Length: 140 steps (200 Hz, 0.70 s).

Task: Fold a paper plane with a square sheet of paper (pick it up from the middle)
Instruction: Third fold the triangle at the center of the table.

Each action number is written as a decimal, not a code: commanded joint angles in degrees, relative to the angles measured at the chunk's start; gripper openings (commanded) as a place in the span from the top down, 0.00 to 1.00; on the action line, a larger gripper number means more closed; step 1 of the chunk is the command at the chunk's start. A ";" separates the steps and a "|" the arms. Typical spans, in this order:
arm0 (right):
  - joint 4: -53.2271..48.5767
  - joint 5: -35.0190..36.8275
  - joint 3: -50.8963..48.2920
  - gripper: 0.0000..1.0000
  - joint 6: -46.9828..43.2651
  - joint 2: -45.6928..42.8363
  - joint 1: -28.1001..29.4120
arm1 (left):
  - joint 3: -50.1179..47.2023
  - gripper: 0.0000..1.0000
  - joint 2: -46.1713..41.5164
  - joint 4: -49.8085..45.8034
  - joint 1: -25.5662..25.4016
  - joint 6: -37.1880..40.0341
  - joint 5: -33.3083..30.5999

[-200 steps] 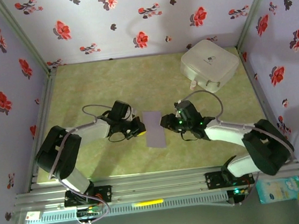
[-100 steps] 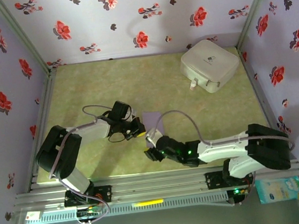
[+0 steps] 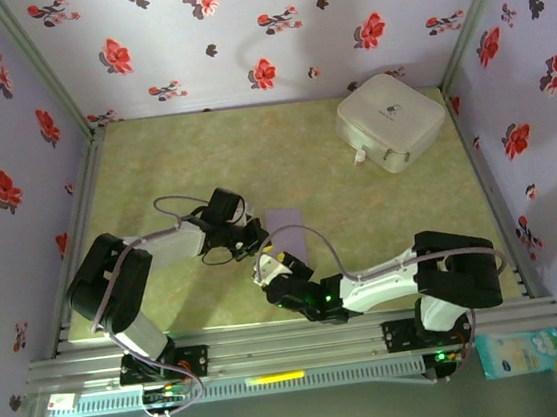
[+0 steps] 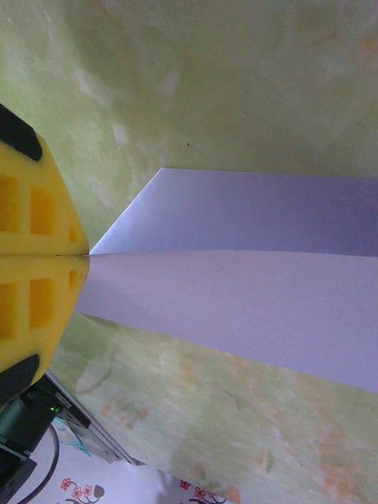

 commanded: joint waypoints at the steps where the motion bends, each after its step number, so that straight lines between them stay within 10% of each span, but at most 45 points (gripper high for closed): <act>1: -2.60 2.40 1.40 0.48 -1.30 1.04 0.63 | 0.24 1.00 -0.96 -0.90 -0.05 -0.82 0.86; 140: -8.97 5.24 3.05 0.75 0.24 1.19 1.07 | 1.42 1.00 -0.53 -1.60 -0.05 -1.33 -0.01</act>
